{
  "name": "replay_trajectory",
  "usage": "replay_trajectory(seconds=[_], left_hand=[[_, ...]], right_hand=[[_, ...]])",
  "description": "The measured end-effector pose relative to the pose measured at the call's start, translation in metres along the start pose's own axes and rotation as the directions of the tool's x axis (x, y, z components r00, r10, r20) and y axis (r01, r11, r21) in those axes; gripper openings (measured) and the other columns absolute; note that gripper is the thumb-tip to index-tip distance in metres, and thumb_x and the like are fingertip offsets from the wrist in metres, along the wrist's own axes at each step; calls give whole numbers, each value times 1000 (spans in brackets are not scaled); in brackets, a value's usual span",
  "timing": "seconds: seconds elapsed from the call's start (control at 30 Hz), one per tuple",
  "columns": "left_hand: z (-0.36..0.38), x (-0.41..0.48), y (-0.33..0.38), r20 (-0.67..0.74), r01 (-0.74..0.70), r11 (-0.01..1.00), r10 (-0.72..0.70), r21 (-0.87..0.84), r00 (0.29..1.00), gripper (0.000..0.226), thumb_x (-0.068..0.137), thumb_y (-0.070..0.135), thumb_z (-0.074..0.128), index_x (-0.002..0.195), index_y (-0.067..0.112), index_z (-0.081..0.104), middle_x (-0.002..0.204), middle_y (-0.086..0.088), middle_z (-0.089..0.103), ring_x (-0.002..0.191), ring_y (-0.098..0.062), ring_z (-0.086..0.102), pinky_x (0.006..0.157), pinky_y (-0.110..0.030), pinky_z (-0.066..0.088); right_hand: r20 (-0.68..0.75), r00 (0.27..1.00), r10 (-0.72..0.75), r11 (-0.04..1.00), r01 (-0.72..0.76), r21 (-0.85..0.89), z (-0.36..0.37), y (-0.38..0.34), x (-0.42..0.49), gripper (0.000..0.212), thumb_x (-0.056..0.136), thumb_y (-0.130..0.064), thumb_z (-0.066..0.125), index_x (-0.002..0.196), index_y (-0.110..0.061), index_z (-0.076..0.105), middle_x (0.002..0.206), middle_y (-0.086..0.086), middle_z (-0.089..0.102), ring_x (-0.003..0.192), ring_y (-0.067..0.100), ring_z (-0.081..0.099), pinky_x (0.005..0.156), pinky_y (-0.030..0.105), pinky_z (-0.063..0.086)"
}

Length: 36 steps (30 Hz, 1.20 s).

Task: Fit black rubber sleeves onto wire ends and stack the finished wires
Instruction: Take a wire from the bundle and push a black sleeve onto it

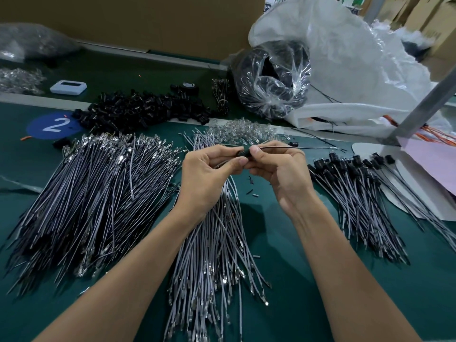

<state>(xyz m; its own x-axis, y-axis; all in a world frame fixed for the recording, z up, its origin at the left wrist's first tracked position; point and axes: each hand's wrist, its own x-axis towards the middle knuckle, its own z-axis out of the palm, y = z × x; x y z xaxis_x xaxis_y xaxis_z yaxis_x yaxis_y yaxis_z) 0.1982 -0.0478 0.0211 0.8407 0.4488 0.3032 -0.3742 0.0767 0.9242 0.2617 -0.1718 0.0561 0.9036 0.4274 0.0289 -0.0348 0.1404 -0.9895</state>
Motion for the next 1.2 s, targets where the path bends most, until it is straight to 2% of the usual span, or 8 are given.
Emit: replay_trajectory(seconds=[0.13,0.3,0.4,0.6,0.87,1.0,1.07,1.2], left_hand=[[0,1,0,-18,-23,999,24,43,1000,25,76,-2,76,93,16,73,84,4,77,81,-13,74,74,-21,57],[1,0,0,-63,-47,979,61,196,996,30,79,7,78,107,17,70,87,3,76,79,-10,74,73,-21,58],[0,0,0,-82,-78,948,108,310,991,24,81,12,79,100,20,67,82,5,76,74,-8,73,72,-29,61],[1,0,0,-88,-122,925,164,359,983,14,82,10,77,96,14,75,88,2,75,81,-10,73,76,-38,61],[1,-1,0,-102,-221,825,317,519,943,5,84,11,76,89,12,77,77,12,69,73,0,67,68,-9,47],[0,0,-2,-88,-212,843,291,494,953,5,86,9,74,89,12,75,77,11,68,69,0,65,69,-16,52],[0,1,-2,-109,-166,892,231,421,967,7,87,8,72,88,15,72,77,7,70,70,-8,68,69,-25,57],[1,1,-1,-78,-108,963,130,245,988,14,86,11,74,98,17,69,87,2,75,81,-10,74,72,-25,59]], right_hand=[[8,1000,3,1000,-3,22,2,3,1,26,85,-2,68,62,-13,74,69,10,72,65,19,69,64,24,56],[-76,997,11,1000,-10,21,5,7,3,17,87,-3,68,70,-7,71,69,10,72,64,18,69,63,21,55],[-109,994,-4,1000,5,8,8,9,3,13,88,-3,67,75,-4,69,69,10,73,64,20,71,65,23,57],[-167,985,-42,999,39,-20,8,10,4,14,89,-3,67,75,-4,66,65,5,72,63,17,71,65,23,57],[-210,974,-85,994,68,-88,9,12,5,14,88,-6,69,74,-6,67,66,5,73,63,18,71,75,32,60],[-203,975,-89,994,75,-77,9,11,3,13,87,-5,69,75,-5,68,68,7,73,65,20,72,76,33,60],[-175,981,-82,996,77,-34,9,9,2,11,87,-3,69,76,-4,69,69,9,73,66,20,71,73,29,60],[-153,982,-114,993,113,-16,9,6,0,10,86,1,68,76,-2,70,68,6,73,66,19,72,68,26,58]])
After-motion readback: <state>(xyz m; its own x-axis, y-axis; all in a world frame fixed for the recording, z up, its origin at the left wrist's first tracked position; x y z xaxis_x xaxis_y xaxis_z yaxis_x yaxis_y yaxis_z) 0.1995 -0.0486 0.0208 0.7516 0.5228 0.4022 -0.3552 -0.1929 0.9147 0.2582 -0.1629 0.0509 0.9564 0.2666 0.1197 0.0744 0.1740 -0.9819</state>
